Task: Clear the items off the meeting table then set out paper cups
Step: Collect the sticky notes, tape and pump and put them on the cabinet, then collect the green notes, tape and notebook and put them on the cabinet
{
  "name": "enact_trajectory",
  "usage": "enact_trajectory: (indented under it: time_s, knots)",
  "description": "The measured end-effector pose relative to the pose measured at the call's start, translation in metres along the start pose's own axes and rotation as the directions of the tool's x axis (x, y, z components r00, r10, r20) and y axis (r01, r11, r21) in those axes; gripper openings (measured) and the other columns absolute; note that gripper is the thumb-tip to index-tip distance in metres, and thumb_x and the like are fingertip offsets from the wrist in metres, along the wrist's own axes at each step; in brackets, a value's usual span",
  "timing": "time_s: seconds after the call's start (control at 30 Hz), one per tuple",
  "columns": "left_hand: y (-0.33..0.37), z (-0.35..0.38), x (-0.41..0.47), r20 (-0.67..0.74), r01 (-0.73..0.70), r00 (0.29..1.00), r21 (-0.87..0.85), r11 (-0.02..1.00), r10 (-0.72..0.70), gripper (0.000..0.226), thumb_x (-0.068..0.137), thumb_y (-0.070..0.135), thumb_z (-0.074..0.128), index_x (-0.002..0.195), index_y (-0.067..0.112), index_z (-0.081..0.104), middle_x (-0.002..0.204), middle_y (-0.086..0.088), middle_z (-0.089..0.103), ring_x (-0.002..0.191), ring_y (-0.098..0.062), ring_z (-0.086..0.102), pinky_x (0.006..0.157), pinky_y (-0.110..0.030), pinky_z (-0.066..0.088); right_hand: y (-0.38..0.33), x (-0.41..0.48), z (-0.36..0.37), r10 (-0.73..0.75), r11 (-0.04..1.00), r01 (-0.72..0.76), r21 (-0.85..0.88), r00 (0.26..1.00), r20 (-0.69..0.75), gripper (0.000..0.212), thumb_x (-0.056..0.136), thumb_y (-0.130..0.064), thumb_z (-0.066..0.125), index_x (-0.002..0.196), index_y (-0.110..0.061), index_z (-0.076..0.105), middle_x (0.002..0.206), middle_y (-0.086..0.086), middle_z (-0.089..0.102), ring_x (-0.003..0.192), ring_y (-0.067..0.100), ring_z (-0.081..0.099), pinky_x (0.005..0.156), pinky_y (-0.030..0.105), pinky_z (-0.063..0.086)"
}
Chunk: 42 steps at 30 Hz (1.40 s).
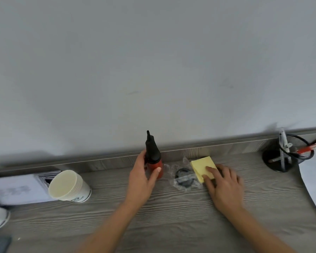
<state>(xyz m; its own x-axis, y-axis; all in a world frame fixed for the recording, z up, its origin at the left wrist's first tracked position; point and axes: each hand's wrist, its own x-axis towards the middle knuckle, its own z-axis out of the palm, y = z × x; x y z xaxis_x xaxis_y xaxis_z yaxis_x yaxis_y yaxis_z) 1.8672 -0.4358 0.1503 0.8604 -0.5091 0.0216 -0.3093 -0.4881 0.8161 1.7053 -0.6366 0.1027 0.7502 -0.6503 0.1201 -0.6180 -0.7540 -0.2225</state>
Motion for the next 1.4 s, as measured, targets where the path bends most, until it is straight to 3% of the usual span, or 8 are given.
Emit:
enact_trajectory:
  time_s: [0.07, 0.17, 0.33, 0.43, 0.57, 0.8, 1.13, 1.4]
  knots:
    - [0.001, -0.004, -0.005, 0.029, 0.029, 0.999, 0.007, 1.000, -0.029, 0.069, 0.086, 0.030, 0.069, 0.145, 0.021, 0.034, 0.142, 0.002, 0.050, 0.127, -0.010, 0.050, 0.107, -0.032, 0.044, -0.003, 0.000, -0.003, 0.024, 0.999, -0.022, -0.037, 0.999, 0.043, 0.057, 0.085, -0.062, 0.034, 0.115, -0.028, 0.068, 0.124, 0.006, 0.063, 0.115, 0.030, 0.055, 0.087, 0.043, 0.042]
    - [0.000, -0.018, -0.015, 0.058, 0.038, 0.997, 0.071, 0.997, -0.042, 0.068, 0.087, 0.028, 0.069, 0.146, 0.014, 0.037, 0.141, -0.004, 0.047, 0.126, -0.018, 0.049, 0.107, -0.041, 0.043, -0.007, -0.006, -0.010, 0.087, 0.994, -0.078, -0.079, 0.989, 0.115, 0.063, 0.086, -0.070, 0.035, 0.131, -0.031, 0.055, 0.146, 0.004, 0.046, 0.134, 0.026, 0.039, 0.102, 0.045, 0.036]
    - [-0.018, -0.049, -0.034, 0.211, 0.045, 0.975, 0.127, 0.991, -0.071, 0.029, 0.090, 0.019, 0.067, 0.117, 0.011, 0.063, 0.099, 0.000, 0.065, 0.090, -0.014, 0.061, 0.086, -0.028, 0.051, -0.009, -0.053, -0.035, 0.113, 0.978, -0.143, 0.155, 0.975, 0.191, 0.046, 0.091, -0.056, 0.050, 0.130, -0.030, 0.055, 0.131, -0.007, 0.058, 0.119, 0.012, 0.053, 0.103, 0.035, 0.041]
    - [-0.027, -0.071, -0.053, 0.428, 0.050, 0.900, 0.092, 0.995, -0.084, 0.026, 0.092, 0.019, 0.065, 0.116, 0.011, 0.062, 0.089, 0.003, 0.060, 0.077, -0.007, 0.055, 0.070, -0.011, 0.044, -0.010, -0.102, -0.057, 0.203, 0.778, -0.353, 0.520, 0.924, 0.324, 0.014, 0.090, -0.029, 0.067, 0.104, -0.028, 0.067, 0.099, -0.012, 0.070, 0.092, 0.009, 0.066, 0.083, 0.028, 0.054]
    - [-0.042, -0.091, -0.081, 0.588, 0.094, 0.804, 0.018, 0.995, -0.086, 0.019, 0.092, 0.022, 0.065, 0.109, 0.026, 0.060, 0.100, -0.012, 0.065, 0.084, -0.015, 0.060, 0.074, -0.019, 0.047, -0.012, -0.184, -0.078, 0.397, 0.567, -0.509, 0.647, 0.858, 0.327, 0.011, 0.086, -0.017, 0.071, 0.089, -0.027, 0.073, 0.077, -0.005, 0.077, 0.078, 0.014, 0.073, 0.065, 0.022, 0.051]
    - [-0.049, -0.080, -0.122, 0.694, 0.193, 0.718, -0.119, 0.974, -0.058, 0.017, 0.090, 0.020, 0.066, 0.104, 0.029, 0.065, 0.103, -0.004, 0.068, 0.096, -0.019, 0.066, 0.076, -0.026, 0.048, -0.031, -0.304, -0.114, 0.564, 0.334, -0.682, 0.650, 0.697, 0.442, 0.011, 0.089, -0.018, 0.068, 0.098, -0.022, 0.072, 0.084, -0.002, 0.078, 0.078, 0.015, 0.073, 0.069, 0.032, 0.054]
    - [0.028, -0.013, -0.200, 0.822, 0.028, 0.563, -0.128, 0.991, 0.090, 0.017, 0.087, 0.021, 0.068, 0.101, 0.031, 0.068, 0.097, -0.001, 0.076, 0.092, -0.016, 0.071, 0.076, -0.028, 0.051, 0.001, -0.448, -0.157, 0.721, 0.190, -0.603, 0.775, 0.621, 0.306, 0.015, 0.087, -0.029, 0.068, 0.102, -0.033, 0.070, 0.093, -0.007, 0.077, 0.085, 0.011, 0.072, 0.074, 0.032, 0.054]
    - [0.134, 0.092, -0.329, 0.963, -0.171, 0.232, -0.098, 0.980, 0.137, 0.023, 0.087, 0.029, 0.068, 0.110, 0.032, 0.066, 0.101, -0.004, 0.072, 0.096, -0.012, 0.070, 0.088, -0.031, 0.053, 0.084, -0.594, -0.182, 0.883, 0.047, -0.567, 0.823, 0.409, 0.232, 0.018, 0.086, -0.034, 0.069, 0.104, -0.032, 0.069, 0.088, -0.009, 0.075, 0.082, 0.006, 0.070, 0.074, 0.026, 0.050]
